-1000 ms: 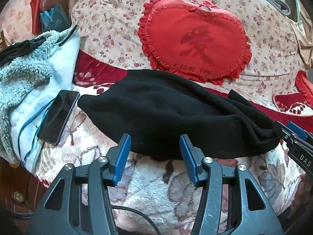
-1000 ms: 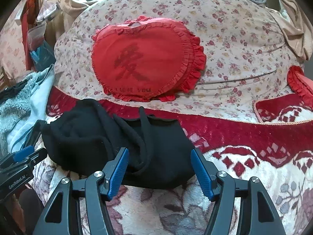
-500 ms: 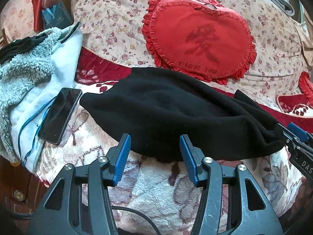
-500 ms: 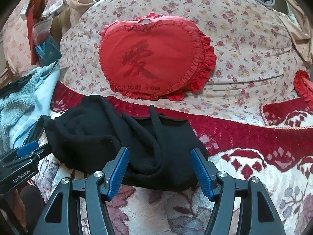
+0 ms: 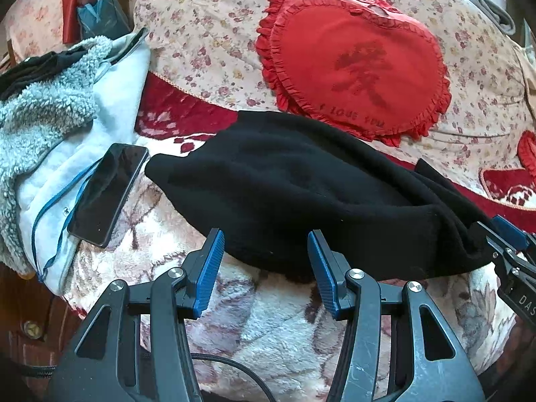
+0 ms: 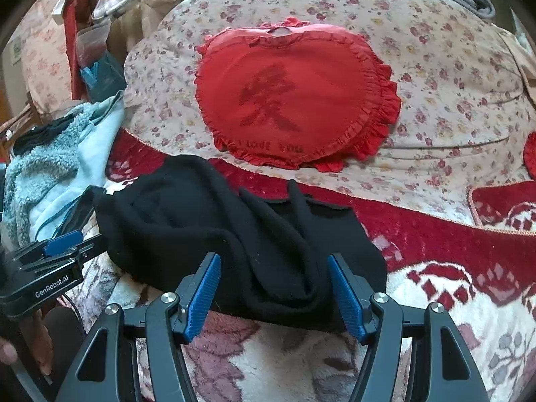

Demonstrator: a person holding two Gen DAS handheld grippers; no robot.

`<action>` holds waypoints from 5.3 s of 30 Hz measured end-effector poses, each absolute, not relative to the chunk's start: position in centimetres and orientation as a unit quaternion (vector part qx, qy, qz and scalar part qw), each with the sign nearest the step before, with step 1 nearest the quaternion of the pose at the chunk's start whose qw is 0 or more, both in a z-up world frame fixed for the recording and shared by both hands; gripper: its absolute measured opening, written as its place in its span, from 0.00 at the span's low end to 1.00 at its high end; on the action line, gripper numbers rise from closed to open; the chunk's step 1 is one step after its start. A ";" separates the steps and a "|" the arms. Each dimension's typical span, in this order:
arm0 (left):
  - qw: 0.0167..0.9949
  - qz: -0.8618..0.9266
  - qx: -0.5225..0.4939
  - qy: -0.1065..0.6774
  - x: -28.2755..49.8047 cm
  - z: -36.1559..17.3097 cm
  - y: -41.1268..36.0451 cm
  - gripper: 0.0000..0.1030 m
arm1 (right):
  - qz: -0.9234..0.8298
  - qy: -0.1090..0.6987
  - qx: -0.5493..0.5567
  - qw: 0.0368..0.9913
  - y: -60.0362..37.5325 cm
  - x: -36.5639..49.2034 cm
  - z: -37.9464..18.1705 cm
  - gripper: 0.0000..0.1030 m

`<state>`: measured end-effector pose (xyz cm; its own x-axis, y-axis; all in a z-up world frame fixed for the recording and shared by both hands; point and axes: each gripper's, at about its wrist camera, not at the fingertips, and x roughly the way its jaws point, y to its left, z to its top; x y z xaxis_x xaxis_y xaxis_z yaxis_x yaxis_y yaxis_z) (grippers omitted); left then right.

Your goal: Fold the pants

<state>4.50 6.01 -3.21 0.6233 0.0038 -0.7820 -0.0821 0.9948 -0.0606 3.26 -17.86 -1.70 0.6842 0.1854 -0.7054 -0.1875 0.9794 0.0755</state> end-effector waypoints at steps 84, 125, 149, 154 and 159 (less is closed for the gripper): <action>0.868 0.037 -0.053 0.491 3.7 -7.2 7.1 0.50 | 0.077 0.411 0.142 0.897 -35.3 -3.7 -4.8 0.05; 0.874 0.021 -0.023 0.485 4.8 -7.3 4.4 0.52 | 0.094 0.488 0.047 0.867 -27.3 0.1 -9.0 0.20; 0.876 0.051 -0.043 0.477 6.5 -5.5 8.2 0.52 | 0.168 0.451 -0.016 0.876 -20.6 9.7 -4.7 0.05; 0.873 0.081 -0.064 0.477 7.2 -5.9 10.8 0.52 | 0.085 0.412 -0.008 0.907 -24.9 13.0 -2.4 0.05; 0.856 0.094 -0.081 0.501 7.3 -7.8 12.3 0.53 | 0.009 0.425 -0.024 0.905 -27.7 18.7 -4.6 0.05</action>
<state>7.34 12.31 -7.83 0.4800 0.0796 -0.8737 -0.2417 0.9693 -0.0445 18.72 -27.74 -4.61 0.6385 -0.0048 -0.7696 -0.0364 0.9987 -0.0365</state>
